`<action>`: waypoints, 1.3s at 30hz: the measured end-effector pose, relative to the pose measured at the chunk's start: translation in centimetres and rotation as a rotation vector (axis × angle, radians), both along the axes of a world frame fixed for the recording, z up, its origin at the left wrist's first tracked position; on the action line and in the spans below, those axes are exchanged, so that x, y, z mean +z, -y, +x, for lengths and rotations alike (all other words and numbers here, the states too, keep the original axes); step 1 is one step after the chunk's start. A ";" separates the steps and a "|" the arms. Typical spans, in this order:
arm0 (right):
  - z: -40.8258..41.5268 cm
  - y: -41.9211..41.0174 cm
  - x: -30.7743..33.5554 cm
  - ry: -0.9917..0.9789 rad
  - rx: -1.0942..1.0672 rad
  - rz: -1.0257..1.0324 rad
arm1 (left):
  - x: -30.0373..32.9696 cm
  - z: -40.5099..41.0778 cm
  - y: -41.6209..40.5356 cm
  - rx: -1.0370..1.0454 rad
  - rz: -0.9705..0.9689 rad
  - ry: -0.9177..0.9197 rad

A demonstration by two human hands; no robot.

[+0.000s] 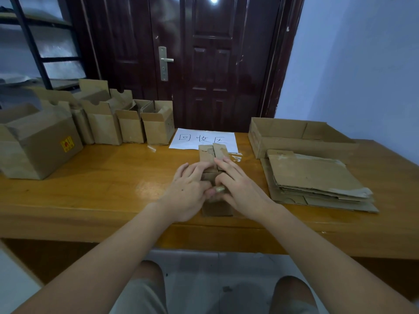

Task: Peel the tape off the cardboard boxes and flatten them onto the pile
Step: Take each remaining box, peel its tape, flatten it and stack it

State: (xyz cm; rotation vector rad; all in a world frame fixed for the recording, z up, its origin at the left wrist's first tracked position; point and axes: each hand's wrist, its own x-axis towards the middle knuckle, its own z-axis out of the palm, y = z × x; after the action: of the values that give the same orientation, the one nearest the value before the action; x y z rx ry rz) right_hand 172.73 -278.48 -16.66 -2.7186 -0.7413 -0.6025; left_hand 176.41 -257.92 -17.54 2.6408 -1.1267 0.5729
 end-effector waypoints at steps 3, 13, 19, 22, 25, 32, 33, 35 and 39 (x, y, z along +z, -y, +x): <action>-0.1 0.2 0.4 -0.028 -0.013 -0.020 | 0.4 0.4 -0.2 0.014 0.059 0.019; 0.2 0.7 2.1 0.083 0.019 0.025 | 3.3 1.2 -0.4 0.003 0.103 0.272; 0.8 1.5 4.9 0.305 0.046 0.009 | 6.2 1.8 0.2 -0.078 0.034 0.189; 1.3 1.8 5.9 0.494 0.026 -0.039 | 8.2 1.7 1.0 -0.082 -0.024 0.034; 2.0 2.4 6.8 0.642 0.011 -0.024 | 10.1 2.0 1.9 -0.086 -0.057 0.020; 3.9 3.8 8.2 0.639 -0.098 0.016 | 11.2 5.6 4.6 -0.037 0.045 0.390; 4.0 4.1 8.5 0.629 -0.083 0.032 | 11.3 6.1 5.0 -0.027 0.053 0.375; 4.4 4.8 8.7 0.611 -0.057 0.032 | 11.3 7.0 6.1 -0.005 0.074 0.310; 6.0 6.6 8.9 0.566 -0.096 -0.025 | 11.4 8.9 8.5 -0.003 0.073 0.095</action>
State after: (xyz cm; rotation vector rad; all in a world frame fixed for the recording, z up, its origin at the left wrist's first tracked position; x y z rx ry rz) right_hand 178.74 -285.10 -7.80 -2.6260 -0.7369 -1.4262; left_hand 185.34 -266.46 -6.17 2.6986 -1.1999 0.6763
